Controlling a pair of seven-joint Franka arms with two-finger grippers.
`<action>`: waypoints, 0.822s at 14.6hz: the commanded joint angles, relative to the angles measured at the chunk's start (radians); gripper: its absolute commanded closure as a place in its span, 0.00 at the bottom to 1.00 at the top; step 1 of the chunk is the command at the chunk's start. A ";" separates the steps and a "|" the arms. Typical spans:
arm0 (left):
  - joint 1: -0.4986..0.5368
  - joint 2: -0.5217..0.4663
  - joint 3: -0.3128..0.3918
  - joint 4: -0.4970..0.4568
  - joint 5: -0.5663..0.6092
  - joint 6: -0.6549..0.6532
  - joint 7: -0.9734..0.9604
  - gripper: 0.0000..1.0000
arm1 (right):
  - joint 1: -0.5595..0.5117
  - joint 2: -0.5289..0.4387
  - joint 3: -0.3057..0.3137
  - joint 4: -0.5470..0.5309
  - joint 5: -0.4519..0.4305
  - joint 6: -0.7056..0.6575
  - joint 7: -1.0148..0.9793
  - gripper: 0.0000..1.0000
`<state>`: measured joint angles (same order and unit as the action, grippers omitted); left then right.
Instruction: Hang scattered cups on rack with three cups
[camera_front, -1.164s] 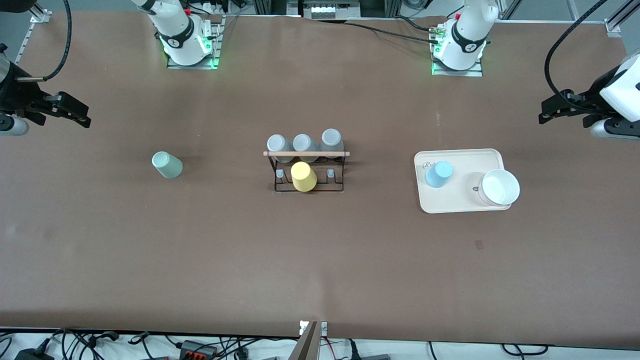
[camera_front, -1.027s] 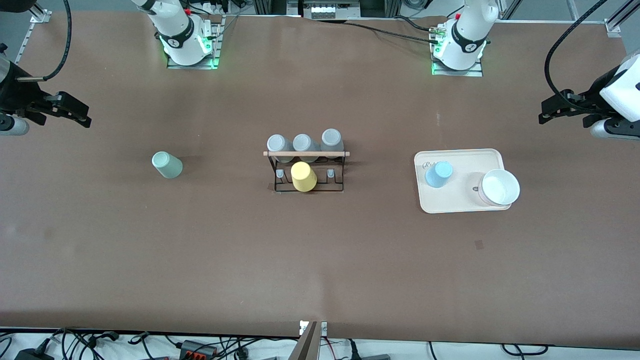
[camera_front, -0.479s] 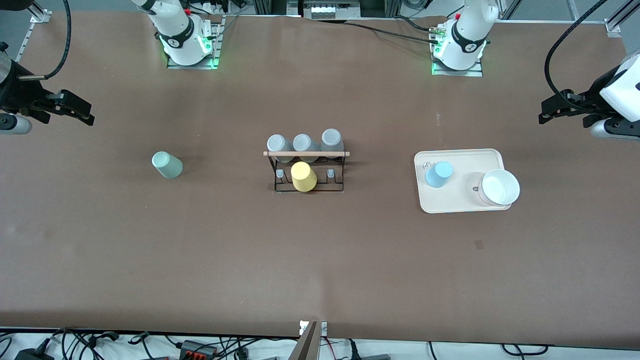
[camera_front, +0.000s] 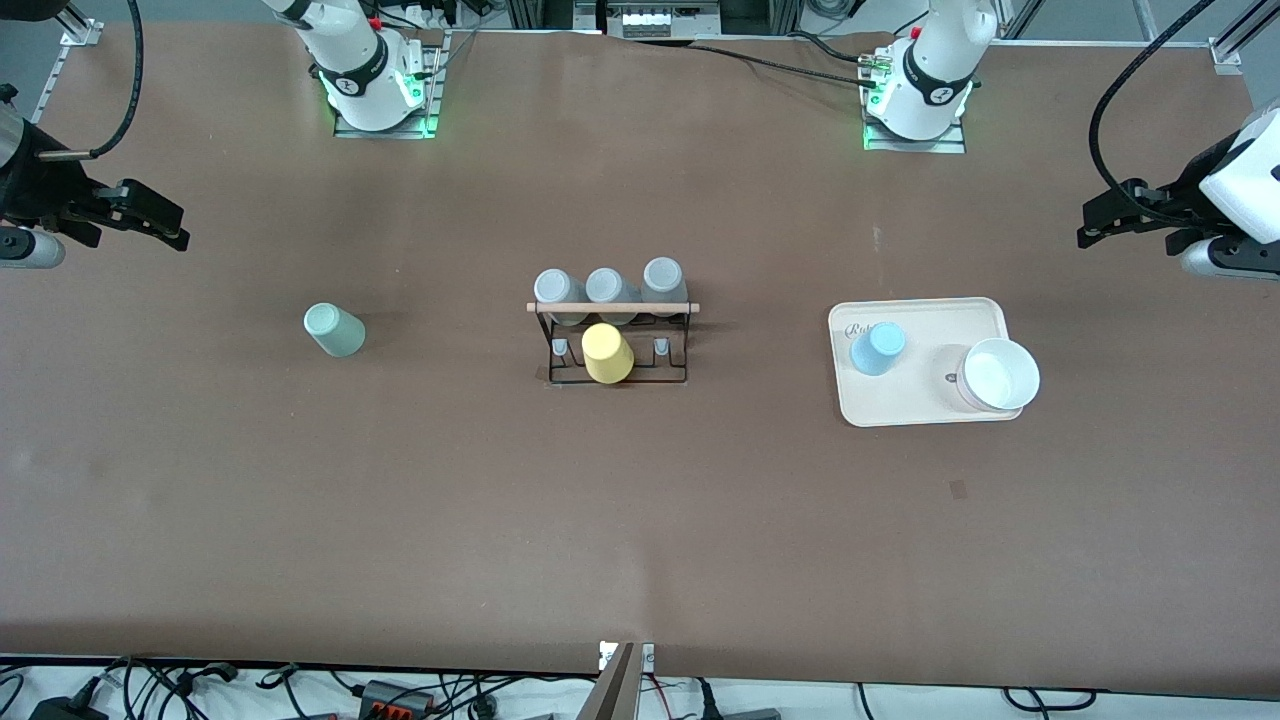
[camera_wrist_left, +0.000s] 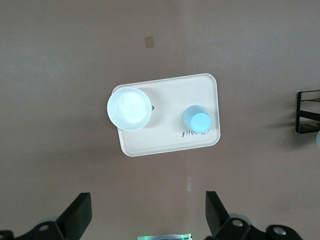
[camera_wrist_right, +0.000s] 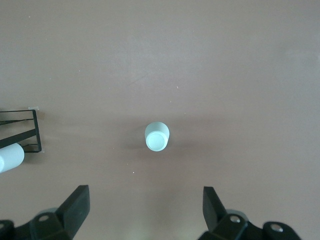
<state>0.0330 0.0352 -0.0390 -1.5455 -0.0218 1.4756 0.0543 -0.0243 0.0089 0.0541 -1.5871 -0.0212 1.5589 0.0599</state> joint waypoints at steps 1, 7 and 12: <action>0.008 -0.005 -0.004 0.005 -0.015 -0.011 0.019 0.00 | 0.000 0.006 0.006 0.024 -0.003 -0.020 -0.005 0.00; 0.008 -0.005 -0.004 0.005 -0.015 -0.011 0.019 0.00 | 0.007 0.006 0.007 0.022 -0.003 -0.017 0.057 0.00; 0.007 -0.005 -0.004 0.005 -0.015 -0.011 0.009 0.00 | 0.007 0.002 0.007 0.021 -0.003 -0.014 0.057 0.00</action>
<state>0.0330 0.0352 -0.0390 -1.5455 -0.0218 1.4756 0.0542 -0.0201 0.0089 0.0568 -1.5852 -0.0213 1.5588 0.0944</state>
